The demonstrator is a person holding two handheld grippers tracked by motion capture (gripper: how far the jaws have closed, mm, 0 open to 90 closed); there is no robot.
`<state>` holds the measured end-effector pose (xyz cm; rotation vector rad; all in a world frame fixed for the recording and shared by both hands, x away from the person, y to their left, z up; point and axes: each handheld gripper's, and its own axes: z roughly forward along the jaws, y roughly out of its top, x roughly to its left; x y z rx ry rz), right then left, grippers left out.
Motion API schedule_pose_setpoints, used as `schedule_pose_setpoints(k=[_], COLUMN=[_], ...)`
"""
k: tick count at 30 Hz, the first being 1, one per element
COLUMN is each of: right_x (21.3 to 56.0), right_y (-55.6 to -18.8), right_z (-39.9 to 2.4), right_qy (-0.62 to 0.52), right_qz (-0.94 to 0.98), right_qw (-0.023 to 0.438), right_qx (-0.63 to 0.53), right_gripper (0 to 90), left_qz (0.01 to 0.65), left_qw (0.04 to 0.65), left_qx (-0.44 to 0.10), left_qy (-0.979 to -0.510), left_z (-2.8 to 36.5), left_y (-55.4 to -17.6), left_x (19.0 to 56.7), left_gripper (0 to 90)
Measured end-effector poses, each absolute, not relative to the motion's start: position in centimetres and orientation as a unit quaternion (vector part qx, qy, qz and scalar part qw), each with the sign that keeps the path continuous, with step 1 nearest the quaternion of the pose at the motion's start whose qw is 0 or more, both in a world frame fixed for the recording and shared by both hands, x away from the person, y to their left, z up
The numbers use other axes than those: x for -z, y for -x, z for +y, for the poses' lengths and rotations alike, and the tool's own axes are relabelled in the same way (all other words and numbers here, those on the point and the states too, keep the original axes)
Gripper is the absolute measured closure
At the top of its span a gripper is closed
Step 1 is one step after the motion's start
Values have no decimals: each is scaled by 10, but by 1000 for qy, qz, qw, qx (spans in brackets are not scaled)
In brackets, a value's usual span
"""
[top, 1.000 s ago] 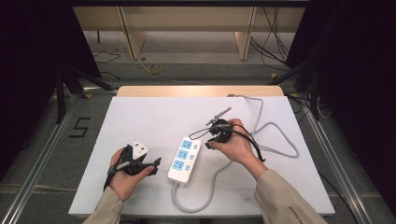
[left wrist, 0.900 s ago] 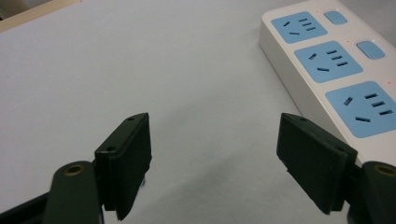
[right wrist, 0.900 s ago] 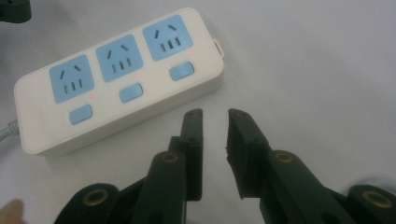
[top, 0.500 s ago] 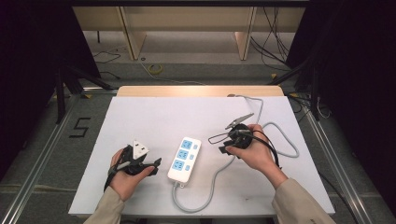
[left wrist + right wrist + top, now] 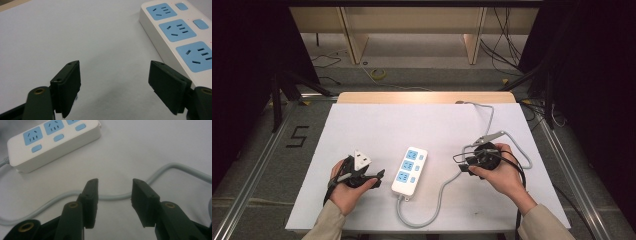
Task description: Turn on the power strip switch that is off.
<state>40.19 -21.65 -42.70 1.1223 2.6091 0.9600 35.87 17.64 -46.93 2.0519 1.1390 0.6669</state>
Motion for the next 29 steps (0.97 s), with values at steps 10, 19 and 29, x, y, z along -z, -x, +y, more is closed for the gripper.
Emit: schedule_pose_setpoints(k=[10,19,29], right_x=[438,453,461], right_y=[-383,-364,-353], right_z=[-241,-263,-271], right_qy=[-378,-389,-397], right_qz=[860,848,835], right_qw=[86,99,108], right_qx=[-333,-346,-366], right_gripper=[541,527,516], left_qz=[435,437,447], left_qw=[338,335,329], left_qx=[-257,-255,-254], left_qy=[-794,-794,-792], left_z=[177,176,182], left_y=[-358,-358,-364], left_x=[470,472,477], left_gripper=[257,257,244])
